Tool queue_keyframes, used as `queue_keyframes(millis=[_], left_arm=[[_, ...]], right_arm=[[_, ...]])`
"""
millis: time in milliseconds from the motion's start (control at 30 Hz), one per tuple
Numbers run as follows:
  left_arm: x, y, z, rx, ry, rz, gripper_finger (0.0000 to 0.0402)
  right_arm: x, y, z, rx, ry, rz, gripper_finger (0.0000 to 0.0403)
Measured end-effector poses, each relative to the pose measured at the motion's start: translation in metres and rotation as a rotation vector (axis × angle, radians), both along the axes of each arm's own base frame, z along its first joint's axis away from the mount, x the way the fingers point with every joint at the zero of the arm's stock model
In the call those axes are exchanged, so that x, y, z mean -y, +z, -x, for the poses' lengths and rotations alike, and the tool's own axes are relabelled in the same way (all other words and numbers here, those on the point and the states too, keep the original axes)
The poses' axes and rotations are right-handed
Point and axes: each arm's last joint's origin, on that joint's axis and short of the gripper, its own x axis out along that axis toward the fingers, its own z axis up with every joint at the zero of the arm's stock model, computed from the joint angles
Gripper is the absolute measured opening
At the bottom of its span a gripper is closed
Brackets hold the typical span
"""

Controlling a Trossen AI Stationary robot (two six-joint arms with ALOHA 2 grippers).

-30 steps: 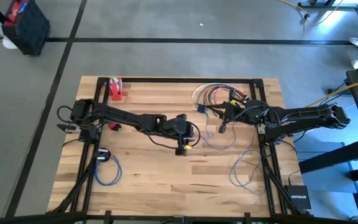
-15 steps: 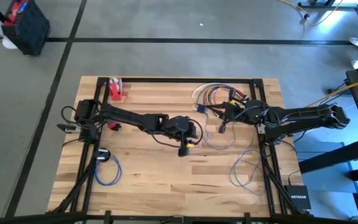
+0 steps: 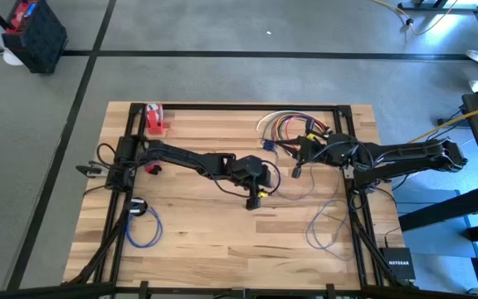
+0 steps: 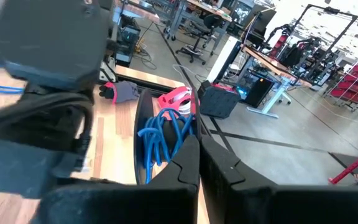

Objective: Coil cords
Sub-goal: Coil the blue cable wire on the black spool

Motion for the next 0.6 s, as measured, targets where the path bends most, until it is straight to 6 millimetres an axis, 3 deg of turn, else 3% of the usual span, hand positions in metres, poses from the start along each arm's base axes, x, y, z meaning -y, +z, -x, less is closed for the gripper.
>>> queue_keyframes(millis=[167, 600], left_arm=[[-0.001, -0.005, -0.001, -0.033, -0.014, -0.012, 0.0119], [-0.014, -0.013, 0.000, -0.078, -0.035, -0.080, 0.0007]], right_arm=[[0.000, 0.000, 0.000, -0.005, 0.000, 0.000, 0.0007], [0.000, 0.000, 0.000, 0.003, -0.014, 0.002, 0.0007]])
